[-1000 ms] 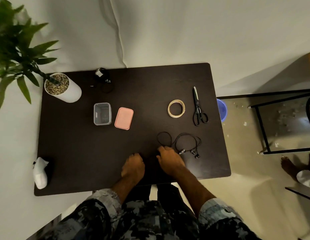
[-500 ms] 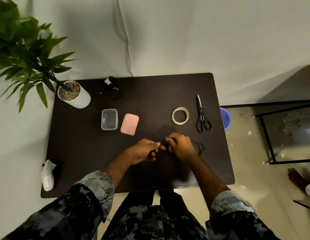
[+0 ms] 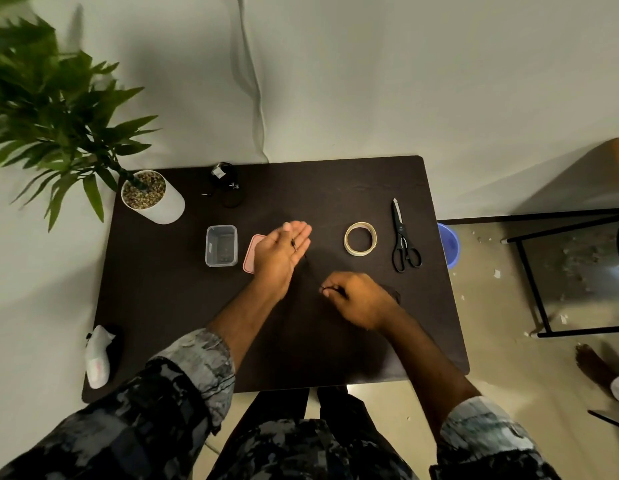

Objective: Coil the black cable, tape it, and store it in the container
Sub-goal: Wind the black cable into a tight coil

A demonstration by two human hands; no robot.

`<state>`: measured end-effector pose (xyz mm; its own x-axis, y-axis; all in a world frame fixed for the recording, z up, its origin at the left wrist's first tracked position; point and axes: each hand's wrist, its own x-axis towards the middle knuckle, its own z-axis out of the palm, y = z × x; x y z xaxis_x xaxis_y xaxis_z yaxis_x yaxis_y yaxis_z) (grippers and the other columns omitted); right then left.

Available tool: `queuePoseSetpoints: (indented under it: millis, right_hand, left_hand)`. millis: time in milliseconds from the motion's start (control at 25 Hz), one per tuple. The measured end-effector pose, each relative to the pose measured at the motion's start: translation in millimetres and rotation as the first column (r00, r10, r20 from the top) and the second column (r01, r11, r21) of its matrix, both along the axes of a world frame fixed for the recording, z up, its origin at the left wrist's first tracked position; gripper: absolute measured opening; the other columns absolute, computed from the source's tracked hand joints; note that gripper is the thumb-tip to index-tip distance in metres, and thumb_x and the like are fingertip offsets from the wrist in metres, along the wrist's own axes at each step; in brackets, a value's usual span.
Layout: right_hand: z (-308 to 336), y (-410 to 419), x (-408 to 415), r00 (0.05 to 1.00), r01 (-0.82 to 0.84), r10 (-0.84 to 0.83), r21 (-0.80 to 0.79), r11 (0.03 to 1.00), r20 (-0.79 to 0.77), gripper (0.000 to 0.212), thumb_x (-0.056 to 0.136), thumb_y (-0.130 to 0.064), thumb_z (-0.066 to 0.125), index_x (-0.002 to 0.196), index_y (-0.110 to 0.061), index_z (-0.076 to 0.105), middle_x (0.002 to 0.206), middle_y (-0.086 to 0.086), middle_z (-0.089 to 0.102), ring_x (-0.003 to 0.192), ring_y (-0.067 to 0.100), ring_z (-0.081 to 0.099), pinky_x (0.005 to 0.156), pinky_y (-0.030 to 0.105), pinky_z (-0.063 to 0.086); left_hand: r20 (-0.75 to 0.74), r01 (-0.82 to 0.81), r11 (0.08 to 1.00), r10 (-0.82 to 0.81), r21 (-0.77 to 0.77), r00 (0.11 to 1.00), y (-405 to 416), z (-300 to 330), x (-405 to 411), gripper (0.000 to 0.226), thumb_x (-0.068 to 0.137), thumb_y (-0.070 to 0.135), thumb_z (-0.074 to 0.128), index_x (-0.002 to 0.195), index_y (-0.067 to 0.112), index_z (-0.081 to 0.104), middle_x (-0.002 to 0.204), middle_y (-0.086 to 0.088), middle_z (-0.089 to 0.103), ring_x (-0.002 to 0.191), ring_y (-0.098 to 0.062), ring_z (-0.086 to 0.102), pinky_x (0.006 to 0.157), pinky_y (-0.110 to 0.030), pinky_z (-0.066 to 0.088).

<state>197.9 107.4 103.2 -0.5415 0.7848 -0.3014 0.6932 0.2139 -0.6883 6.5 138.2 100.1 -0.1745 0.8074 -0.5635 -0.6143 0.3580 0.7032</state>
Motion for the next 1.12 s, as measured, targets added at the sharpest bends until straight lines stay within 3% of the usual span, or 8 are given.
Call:
queuePoseSetpoints:
  millis: [120,200,400,520,680,840,1040,1120]
  right_hand:
    - [33,9,-9,0.994,0.019,-0.015,0.036,0.999,-0.105,0.008,0.101,-0.026,0.064,0.101,-0.025,0.071,0.079,-0.015,0.065,0.072,0.004,0.058,0.07,0.025,0.049]
    - [53,19,-10,0.992,0.068,-0.055,0.12,0.99,-0.114,0.009,0.102,-0.03,0.063,0.1,-0.027,0.07,0.081,-0.01,0.069,0.07,0.006,0.06,0.068,0.031,0.052]
    - [68,46,5,0.972,0.224,-0.201,0.235,0.946,-0.118,0.022,0.094,-0.045,0.073,0.086,-0.025,0.07,0.072,-0.008,0.068,0.065,0.007,0.063,0.061,0.032,0.052]
    - [54,46,10,0.877,0.362,-0.358,-0.051,0.931,-0.32,0.041,0.094,-0.049,0.071,0.07,-0.019,0.056,0.061,0.002,0.058,0.057,0.01,0.051,0.057,0.036,0.046]
    - [37,26,0,0.8,0.31,-0.451,-0.371,0.875,-0.396,0.04,0.108,-0.035,0.057,0.074,-0.014,0.058,0.062,-0.002,0.064,0.055,0.016,0.061,0.06,0.032,0.051]
    - [38,7,-13,0.726,0.254,-0.556,-0.593,0.764,-0.405,0.041,0.099,-0.046,0.058,0.078,-0.011,0.058,0.056,0.004,0.059,0.057,0.029,0.07,0.048,0.026,0.051]
    - [62,6,-23,0.591,0.183,-0.603,-0.639,0.747,-0.536,0.033,0.111,-0.026,0.053,0.086,-0.008,0.064,0.064,0.011,0.065,0.064,0.025,0.072,0.084,0.051,0.064]
    - [77,6,-24,0.644,0.157,-0.563,-0.63,0.761,-0.519,0.022,0.11,-0.021,0.055,0.095,-0.006,0.061,0.056,0.006,0.054,0.048,0.02,0.061,0.065,0.045,0.065]
  left_hand:
    - [-0.326,0.214,0.972,-0.17,0.102,0.93,-17,-5,14,0.019,0.108,0.011,0.049,0.107,0.006,0.067,0.106,-0.001,0.077,0.107,-0.016,0.075,0.09,-0.028,0.06]
    - [-0.406,0.348,0.93,-0.275,0.116,0.871,-27,-2,19,0.022,0.108,0.007,0.048,0.098,0.008,0.067,0.087,0.003,0.078,0.082,-0.012,0.076,0.072,-0.025,0.061]
    - [-0.063,0.434,0.901,-0.433,0.002,0.899,-39,36,34,0.036,0.111,0.018,0.037,0.086,0.005,0.059,0.055,-0.002,0.059,0.042,-0.011,0.05,0.042,-0.021,0.036]
    - [0.194,0.401,0.914,-0.404,0.056,0.894,-36,58,28,0.035,0.11,0.024,0.038,0.086,0.008,0.058,0.056,0.0,0.046,0.044,-0.009,0.037,0.048,-0.024,0.026]
    - [0.294,0.279,0.955,-0.297,0.101,0.909,-26,86,20,0.033,0.109,0.03,0.044,0.091,0.012,0.065,0.066,0.0,0.059,0.05,-0.009,0.049,0.052,-0.022,0.04]
    - [0.167,0.066,0.987,-0.09,0.145,0.982,-9,99,11,0.033,0.111,0.032,0.041,0.103,0.012,0.066,0.098,-0.01,0.081,0.09,-0.019,0.079,0.074,-0.028,0.063]
    - [-0.061,-0.047,0.987,0.056,0.152,0.997,-8,89,18,0.033,0.111,0.028,0.042,0.112,0.004,0.064,0.117,-0.018,0.077,0.112,-0.027,0.076,0.098,-0.039,0.061]
    - [-0.28,0.007,0.979,0.052,0.205,0.958,-7,86,19,0.03,0.111,0.024,0.044,0.109,0.005,0.067,0.114,-0.016,0.078,0.108,-0.024,0.077,0.094,-0.036,0.062]
